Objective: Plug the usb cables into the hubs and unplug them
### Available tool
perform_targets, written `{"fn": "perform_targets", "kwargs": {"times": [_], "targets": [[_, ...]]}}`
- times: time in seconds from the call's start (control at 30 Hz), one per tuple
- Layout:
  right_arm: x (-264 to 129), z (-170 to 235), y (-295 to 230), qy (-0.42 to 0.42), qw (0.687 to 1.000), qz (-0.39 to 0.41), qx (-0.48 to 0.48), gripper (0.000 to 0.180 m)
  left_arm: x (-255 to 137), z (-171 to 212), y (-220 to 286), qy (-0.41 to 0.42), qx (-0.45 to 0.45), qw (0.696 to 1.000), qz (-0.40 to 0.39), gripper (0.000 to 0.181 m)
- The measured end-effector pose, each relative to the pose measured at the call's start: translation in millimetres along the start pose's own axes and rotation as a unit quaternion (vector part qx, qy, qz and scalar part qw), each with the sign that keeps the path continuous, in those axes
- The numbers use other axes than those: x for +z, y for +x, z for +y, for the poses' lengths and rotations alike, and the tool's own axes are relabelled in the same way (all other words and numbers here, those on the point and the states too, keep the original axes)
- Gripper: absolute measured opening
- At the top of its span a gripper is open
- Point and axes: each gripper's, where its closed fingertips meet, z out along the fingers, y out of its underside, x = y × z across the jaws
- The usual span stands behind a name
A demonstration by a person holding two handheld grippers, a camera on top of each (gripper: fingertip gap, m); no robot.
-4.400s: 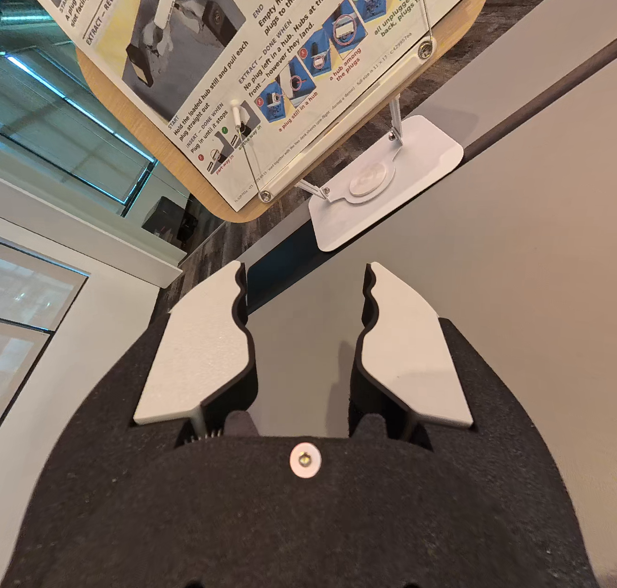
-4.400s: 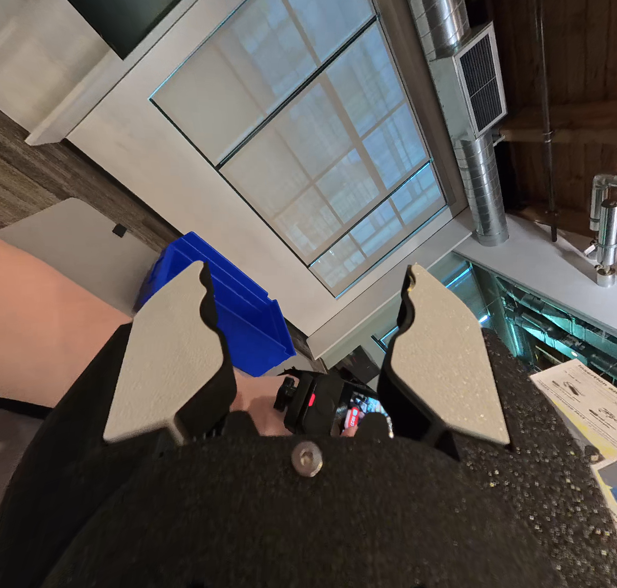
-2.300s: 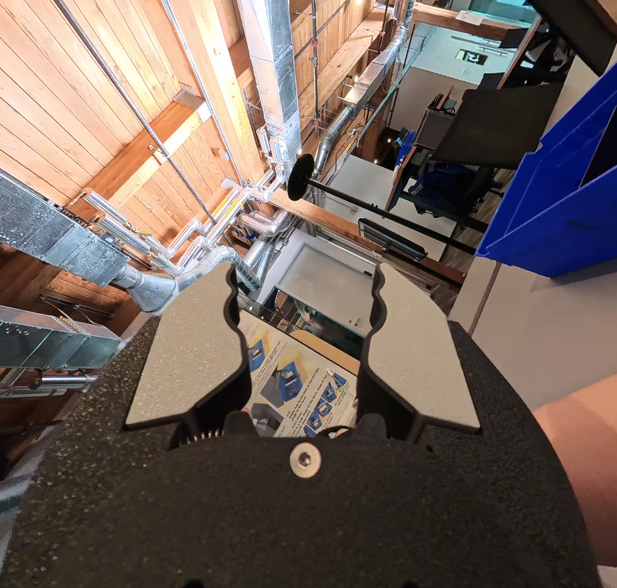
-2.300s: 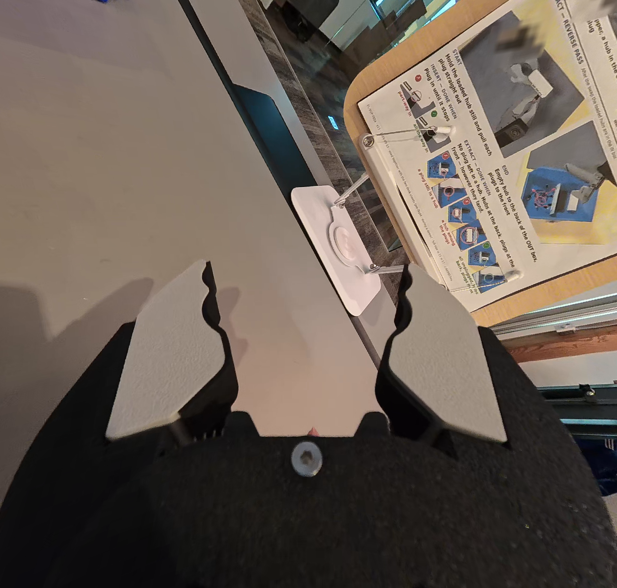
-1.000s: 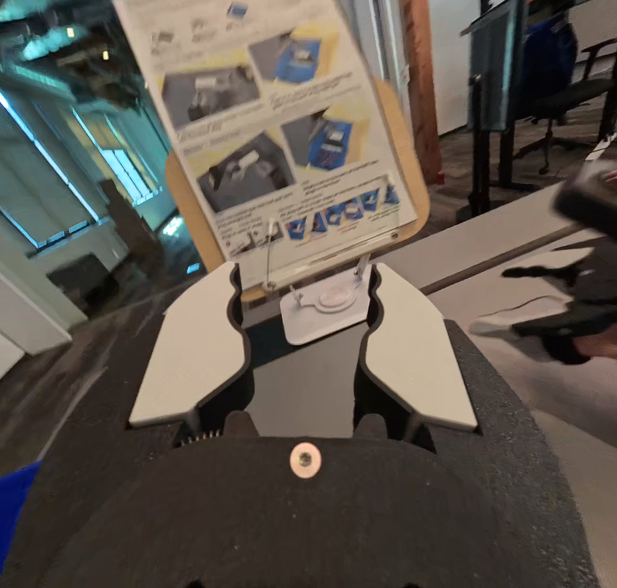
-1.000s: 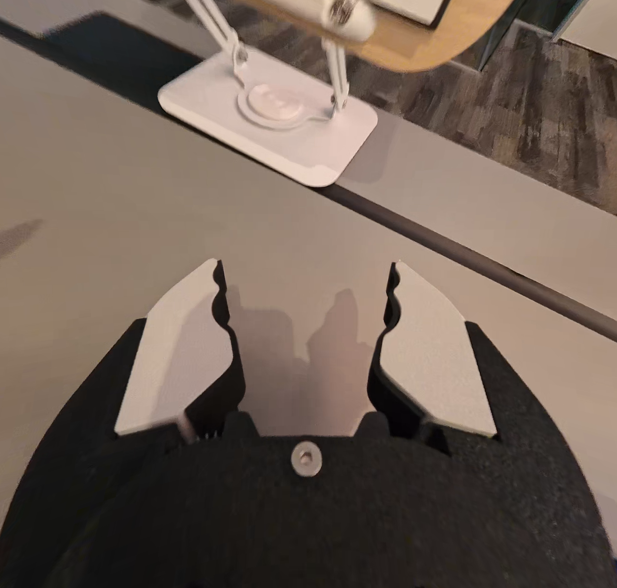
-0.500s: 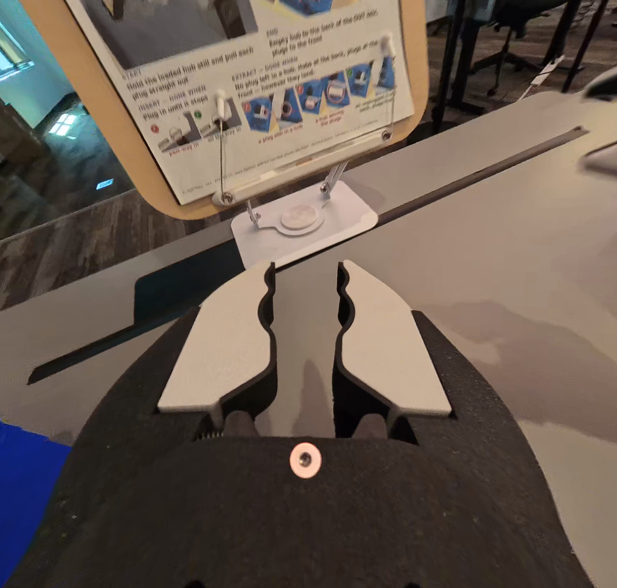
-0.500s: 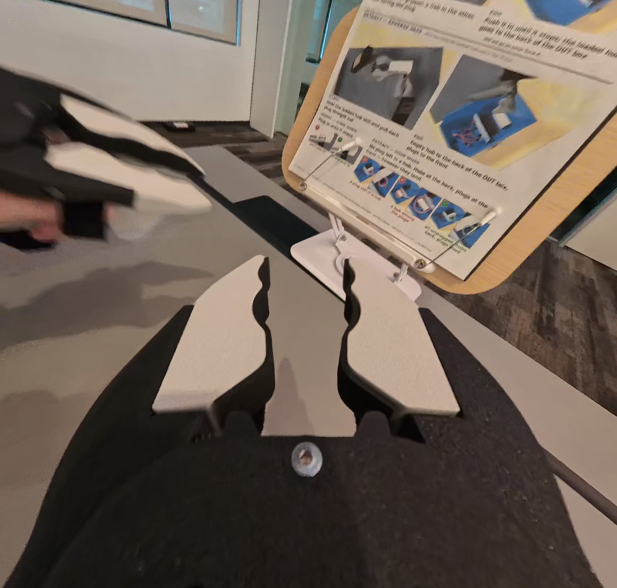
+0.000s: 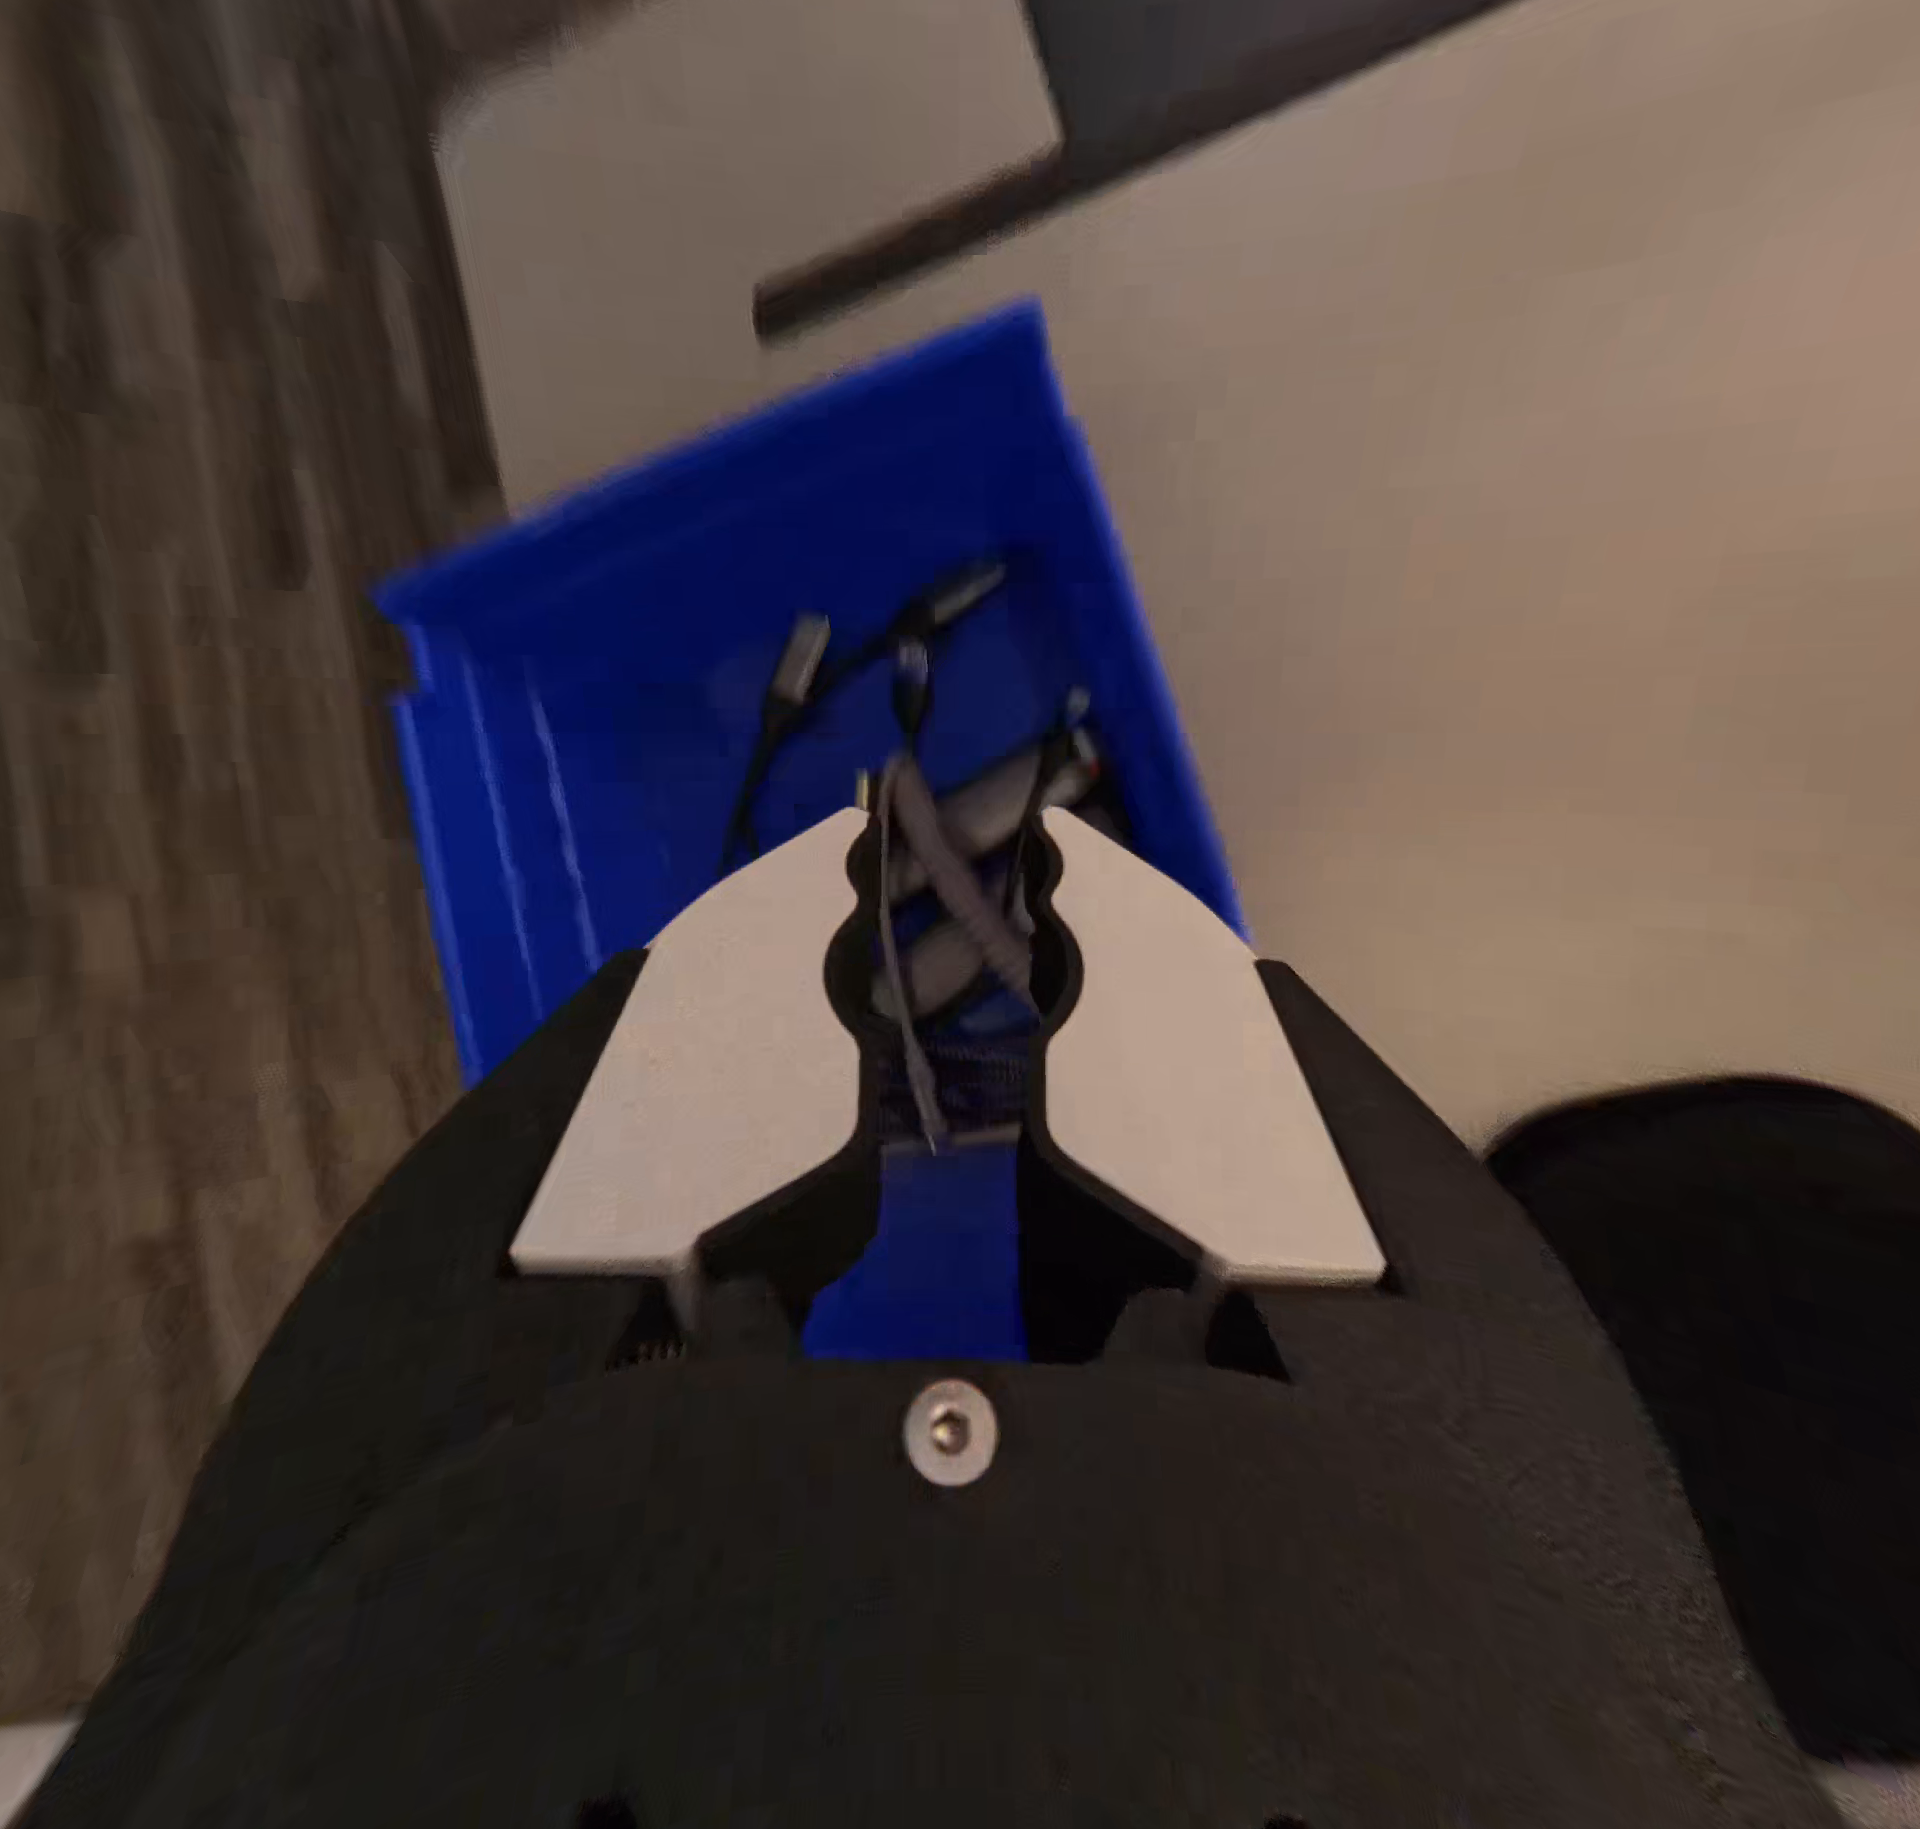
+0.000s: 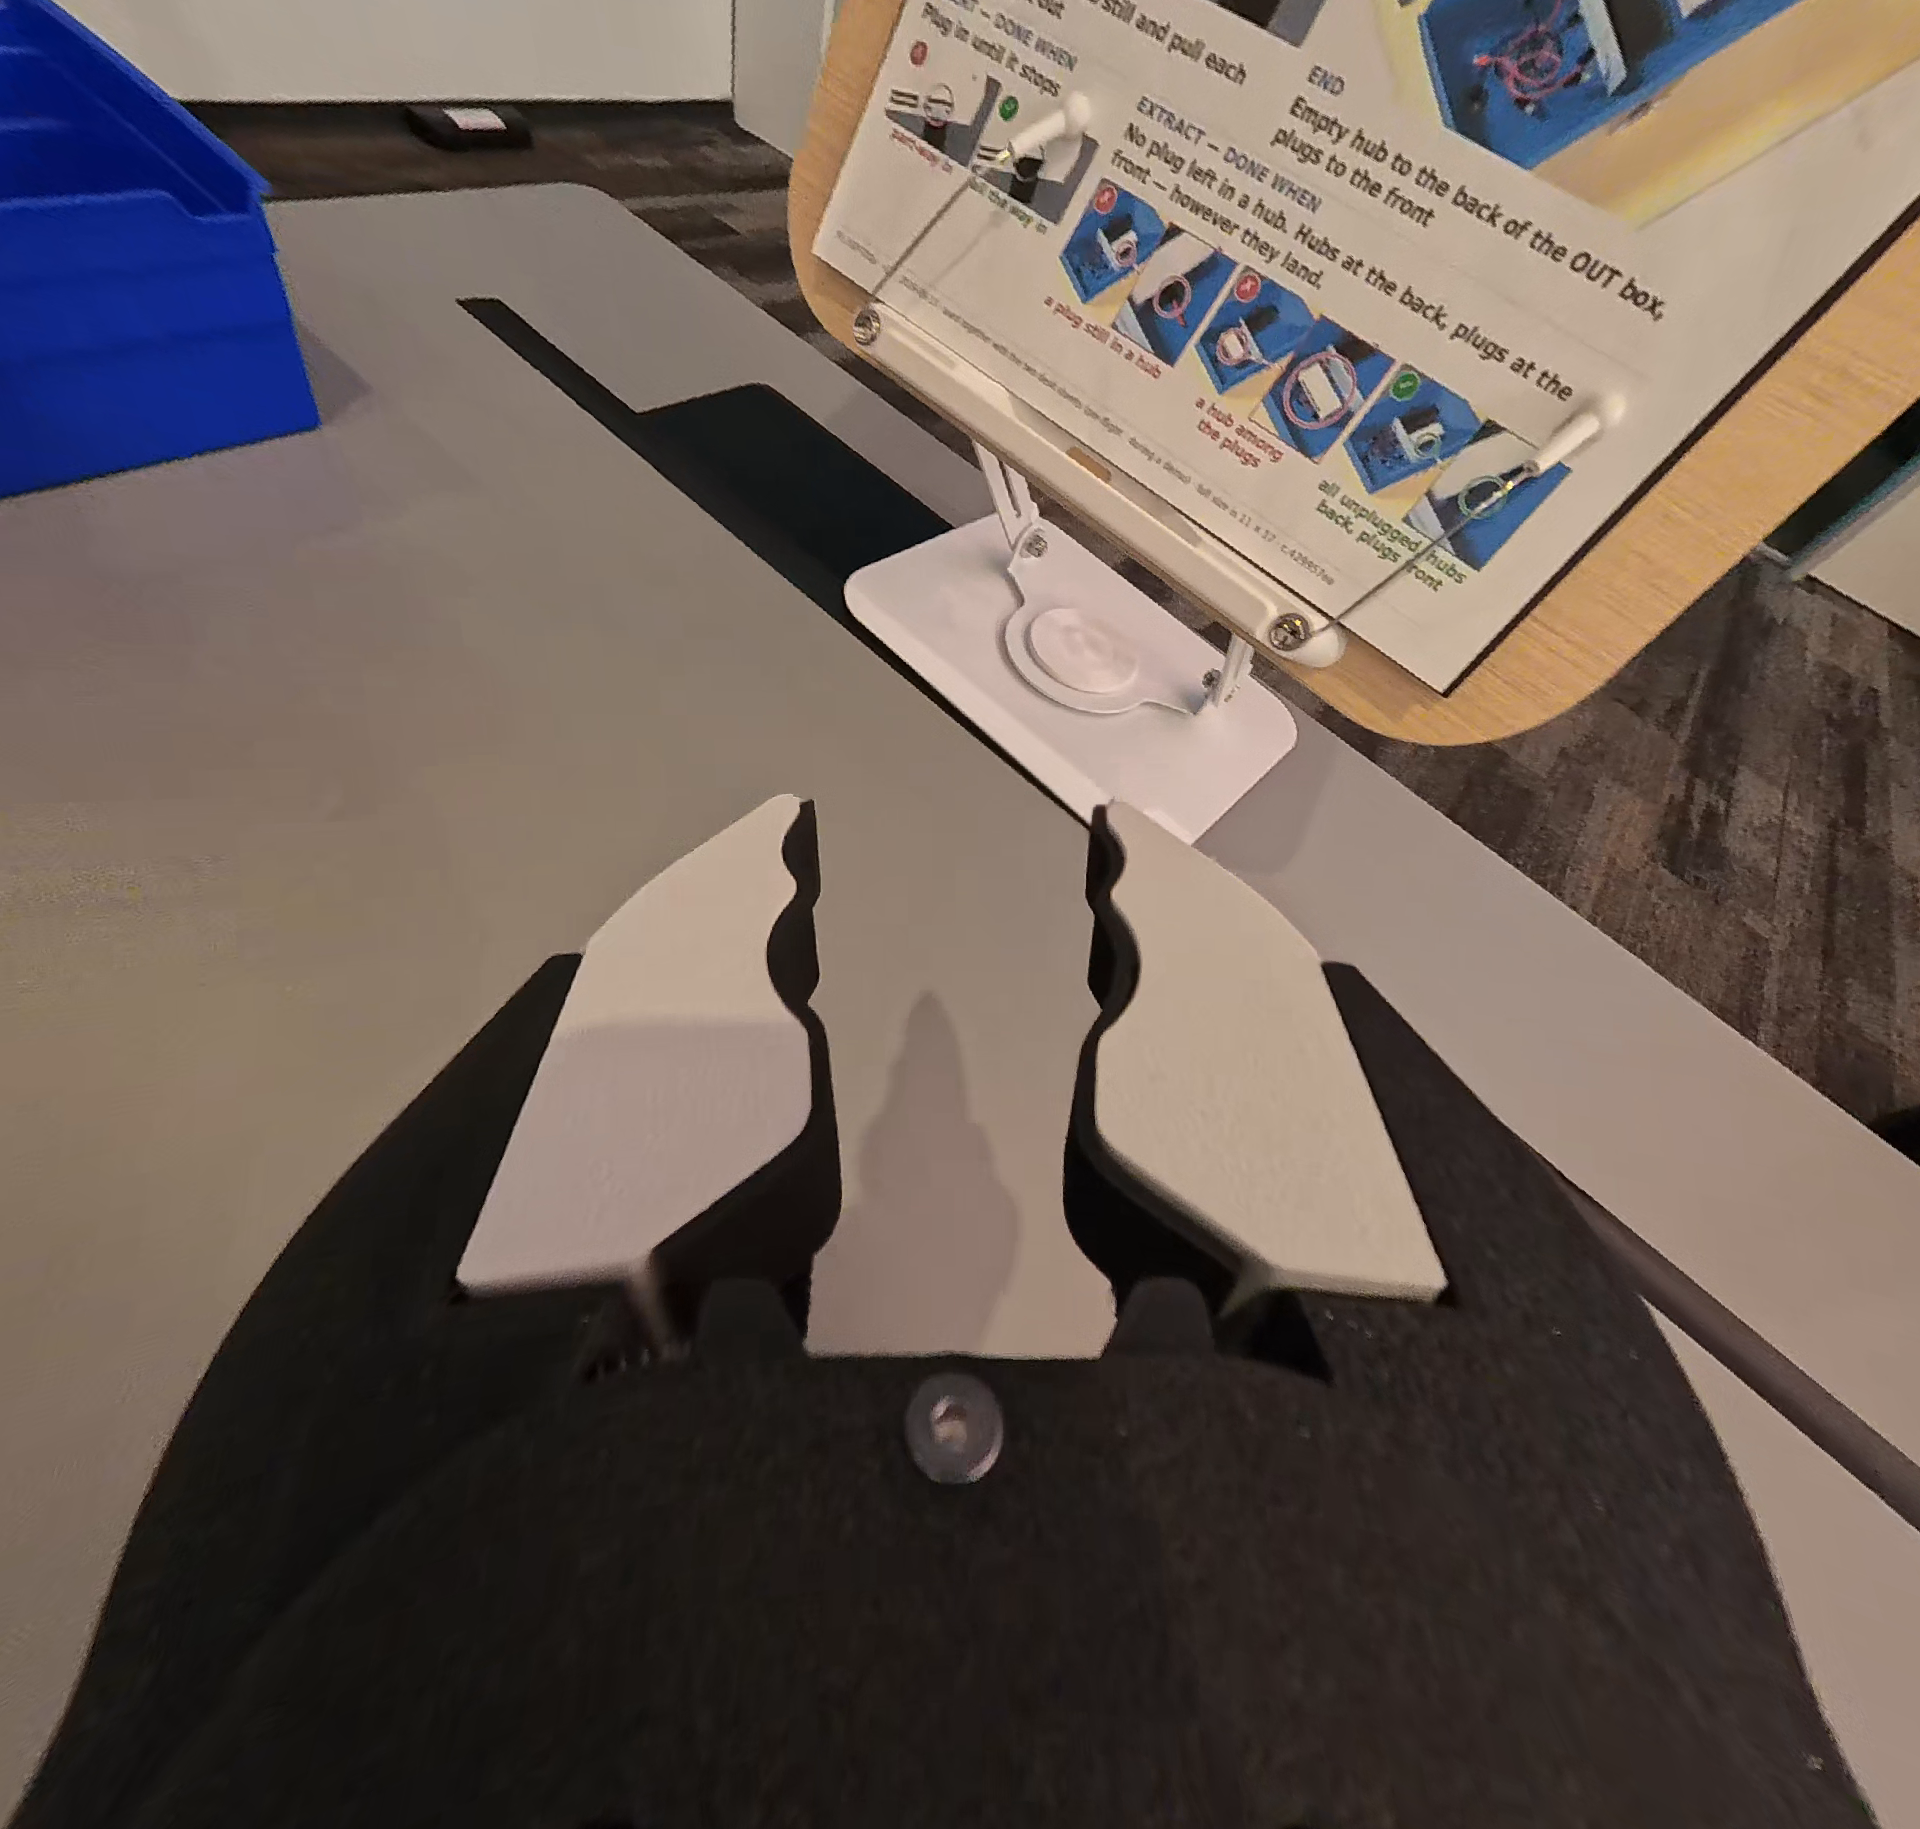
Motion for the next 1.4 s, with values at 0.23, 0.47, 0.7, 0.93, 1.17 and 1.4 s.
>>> {"fn": "perform_targets", "kwargs": {"times": [0.23, 0.47, 0.7, 0.93, 1.17, 1.4], "targets": [[6.7, 16.1, 9.0, -0.028, 1.000, 0.008, 0.006, 0.052, 58.7, 58.6, -1.6, -0.126, -0.124, 0.980, 0.089, 0.030], [8.6, 20.8, 10.1, -0.040, 0.999, 0.015, -0.005, 0.053, 84.9, 75.4, -7.4, -0.180, -0.146, 0.972, 0.026, 0.037], [7.5, 19.0, 8.2, -0.039, 0.999, 0.017, -0.015, 0.054, 92.7, 83.5, 2.4, -0.223, -0.182, 0.957, 0.036, 0.044], [5.7, 15.8, 7.9, -0.035, 0.999, 0.020, -0.025, 0.053, 97.8, 83.6, 5.6, -0.226, -0.191, 0.955, 0.039, 0.025], [3.2, 14.6, 10.5, -0.033, 0.999, 0.026, -0.031, 0.054, 92.5, 83.1, 9.9, -0.224, -0.194, 0.953, 0.069, 0.016], [1.1, 13.5, 14.3, -0.030, 0.999, 0.030, -0.032, 0.054, 49.2, 55.3, -0.7, -0.174, -0.201, 0.960, 0.087, 0.016]]}}
